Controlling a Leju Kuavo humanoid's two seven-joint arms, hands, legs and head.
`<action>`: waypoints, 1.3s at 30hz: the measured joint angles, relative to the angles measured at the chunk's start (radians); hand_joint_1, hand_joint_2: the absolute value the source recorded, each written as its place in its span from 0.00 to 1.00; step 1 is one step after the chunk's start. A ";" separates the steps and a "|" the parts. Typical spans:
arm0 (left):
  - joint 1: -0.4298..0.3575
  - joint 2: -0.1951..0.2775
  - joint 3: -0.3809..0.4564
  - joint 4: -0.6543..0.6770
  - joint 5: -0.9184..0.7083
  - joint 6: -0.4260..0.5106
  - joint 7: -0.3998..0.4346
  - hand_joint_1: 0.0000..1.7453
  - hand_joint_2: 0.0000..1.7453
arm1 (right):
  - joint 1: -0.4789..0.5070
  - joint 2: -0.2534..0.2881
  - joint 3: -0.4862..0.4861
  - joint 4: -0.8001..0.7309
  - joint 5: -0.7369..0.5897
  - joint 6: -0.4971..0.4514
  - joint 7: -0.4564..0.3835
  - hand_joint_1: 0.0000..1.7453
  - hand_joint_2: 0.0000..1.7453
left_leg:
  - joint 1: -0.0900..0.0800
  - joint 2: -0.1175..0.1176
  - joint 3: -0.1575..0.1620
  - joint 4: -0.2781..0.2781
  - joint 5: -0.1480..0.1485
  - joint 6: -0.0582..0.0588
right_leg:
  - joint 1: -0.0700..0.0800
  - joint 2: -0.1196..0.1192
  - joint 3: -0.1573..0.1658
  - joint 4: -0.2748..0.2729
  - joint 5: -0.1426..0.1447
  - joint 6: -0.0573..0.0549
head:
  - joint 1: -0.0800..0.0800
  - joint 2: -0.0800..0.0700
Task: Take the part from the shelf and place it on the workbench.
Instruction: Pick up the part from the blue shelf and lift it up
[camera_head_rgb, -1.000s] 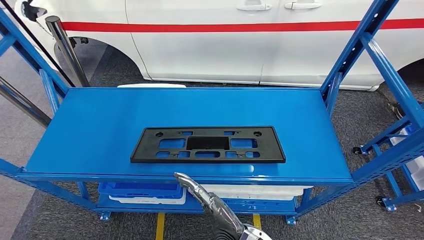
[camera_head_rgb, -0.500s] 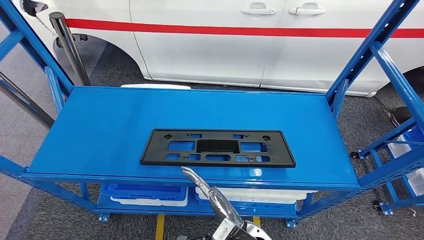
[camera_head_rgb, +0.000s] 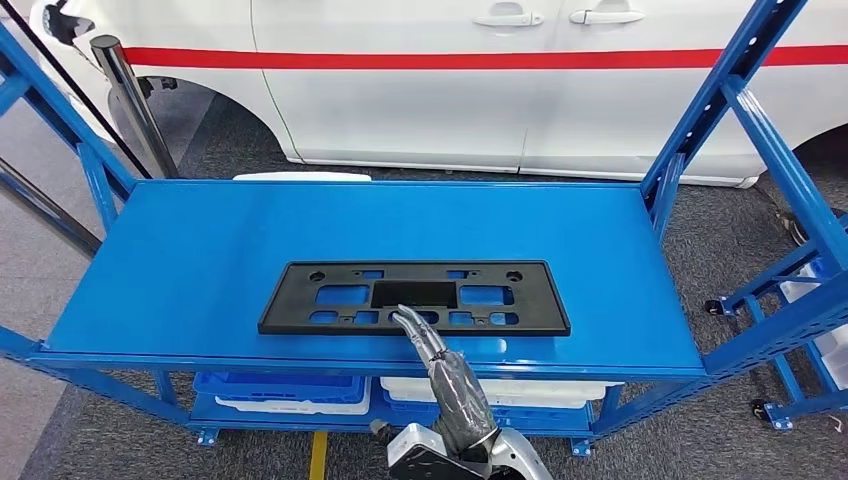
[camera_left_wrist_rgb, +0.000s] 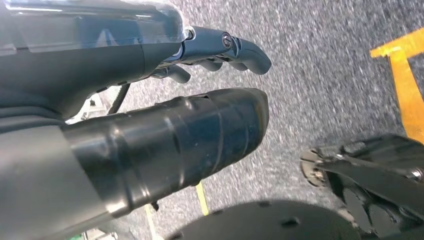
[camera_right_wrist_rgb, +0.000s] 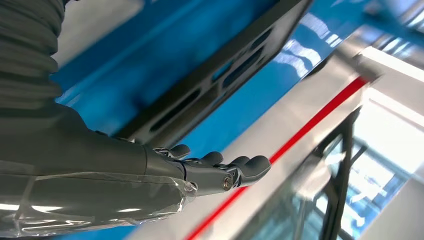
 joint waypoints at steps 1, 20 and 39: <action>-0.001 0.001 0.003 0.000 -0.003 0.000 0.000 0.00 0.00 | -0.007 0.000 0.005 0.013 0.053 -0.026 0.026 0.00 1.00 | 0.001 0.000 0.030 -0.069 0.033 0.001 | 0.000 0.001 0.000 0.004 -0.003 0.003 | 0.000 0.000; -0.013 -0.001 0.035 0.000 -0.059 -0.009 -0.002 0.00 0.00 | -0.069 -0.009 0.050 0.181 0.923 -0.195 0.548 0.00 1.00 | -0.008 -0.003 0.089 -0.201 0.069 0.034 | 0.015 0.003 -0.021 0.015 0.001 0.020 | 0.001 0.000; -0.020 0.005 0.045 0.000 -0.087 -0.017 0.006 0.00 0.00 | -0.242 -0.156 0.263 0.256 0.929 -0.112 0.810 0.00 1.00 | -0.004 -0.001 0.085 -0.205 0.079 0.044 | 0.008 0.006 -0.032 0.048 -0.025 0.035 | 0.001 0.000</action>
